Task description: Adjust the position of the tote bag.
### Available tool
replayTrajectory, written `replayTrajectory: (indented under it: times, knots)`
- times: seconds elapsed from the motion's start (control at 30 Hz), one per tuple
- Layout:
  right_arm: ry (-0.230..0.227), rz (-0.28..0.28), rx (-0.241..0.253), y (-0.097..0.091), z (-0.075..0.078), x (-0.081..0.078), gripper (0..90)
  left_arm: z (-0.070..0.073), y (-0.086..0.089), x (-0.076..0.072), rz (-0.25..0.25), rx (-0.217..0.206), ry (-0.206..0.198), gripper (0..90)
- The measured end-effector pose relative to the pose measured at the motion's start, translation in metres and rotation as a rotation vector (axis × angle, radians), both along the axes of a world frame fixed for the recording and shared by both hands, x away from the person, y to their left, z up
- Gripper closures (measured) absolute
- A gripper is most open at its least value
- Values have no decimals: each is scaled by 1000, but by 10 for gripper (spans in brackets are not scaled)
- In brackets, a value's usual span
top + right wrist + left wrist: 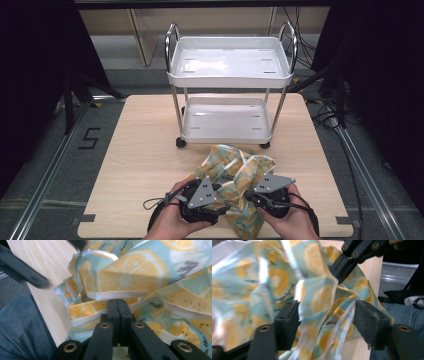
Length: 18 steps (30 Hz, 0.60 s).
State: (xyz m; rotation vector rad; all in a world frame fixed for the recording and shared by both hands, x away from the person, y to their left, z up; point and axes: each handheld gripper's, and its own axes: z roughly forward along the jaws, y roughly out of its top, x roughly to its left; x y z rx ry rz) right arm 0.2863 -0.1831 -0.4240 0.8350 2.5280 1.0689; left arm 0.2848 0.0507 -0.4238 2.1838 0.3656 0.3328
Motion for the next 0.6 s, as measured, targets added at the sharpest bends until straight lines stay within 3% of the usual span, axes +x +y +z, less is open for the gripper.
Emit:
replayTrajectory:
  times: [0.07, 0.1, 0.17, 0.2, 0.43, 0.5, 0.53, 0.57, 0.6]
  knots:
    - [17, 0, -2, 2, 0, -1, 900, -4, -5, 5, -17, 28, -11, 568]
    - [-2, 13, -3, 2, 0, 0, 900, -3, -5, 8, -28, 54, -8, 648]
    - [16, 11, -3, 3, 0, -1, 900, 1, -5, 15, -9, 36, 0, 814]
    - [4, 20, -4, 3, 0, 0, 900, 5, -3, 18, -5, 32, -7, 872]
    - [18, 21, -8, 3, 0, -1, 900, 36, 8, 61, 139, -36, -32, 897]
    - [-12, 17, 8, 3, -2, -1, 900, 39, 9, 72, 165, -47, -33, 897]
    - [-7, 22, 5, 2, -2, -1, 900, 39, 9, 76, 170, -54, -18, 898]
    - [10, 19, -6, 1, 0, -2, 900, 40, 9, 80, 151, -52, -59, 897]
    - [4, 20, -7, 0, 0, -2, 900, 40, 9, 78, 151, -51, -41, 896]
